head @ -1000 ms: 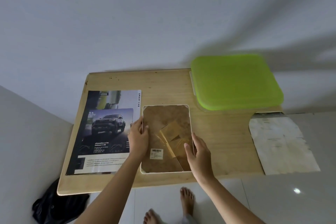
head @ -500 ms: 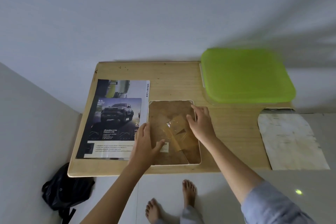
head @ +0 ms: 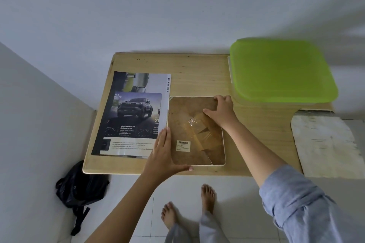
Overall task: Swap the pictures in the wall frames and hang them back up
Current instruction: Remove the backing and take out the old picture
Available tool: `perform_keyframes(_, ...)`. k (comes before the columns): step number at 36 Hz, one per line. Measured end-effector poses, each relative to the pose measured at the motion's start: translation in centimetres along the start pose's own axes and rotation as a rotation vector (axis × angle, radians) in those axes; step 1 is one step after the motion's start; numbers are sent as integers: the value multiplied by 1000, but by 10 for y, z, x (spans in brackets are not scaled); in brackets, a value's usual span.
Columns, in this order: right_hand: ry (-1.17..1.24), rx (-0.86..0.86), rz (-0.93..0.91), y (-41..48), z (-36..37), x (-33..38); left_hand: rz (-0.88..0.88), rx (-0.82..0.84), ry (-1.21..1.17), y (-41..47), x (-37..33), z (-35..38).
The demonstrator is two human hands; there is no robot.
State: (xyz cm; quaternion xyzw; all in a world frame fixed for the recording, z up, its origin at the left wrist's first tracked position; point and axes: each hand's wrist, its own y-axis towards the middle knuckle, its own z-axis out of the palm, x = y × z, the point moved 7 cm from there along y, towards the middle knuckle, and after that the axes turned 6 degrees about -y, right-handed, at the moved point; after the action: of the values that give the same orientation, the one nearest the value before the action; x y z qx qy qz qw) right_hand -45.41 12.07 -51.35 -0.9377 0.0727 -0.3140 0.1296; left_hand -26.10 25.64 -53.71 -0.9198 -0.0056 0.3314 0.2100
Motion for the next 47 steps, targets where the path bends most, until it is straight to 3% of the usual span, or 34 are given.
perform_keyframes(24, 50, -40, 3, 5, -17, 6, 4, -42, -4, -1, 0, 1)
perform_keyframes(36, 438, 37, 104, -42, -5, -16, 22, -72, -11, -4, -3, -2)
perform_keyframes(47, 521, 184, 111, -74, 2, -29, 56, -53, 19, -5, -2, 0)
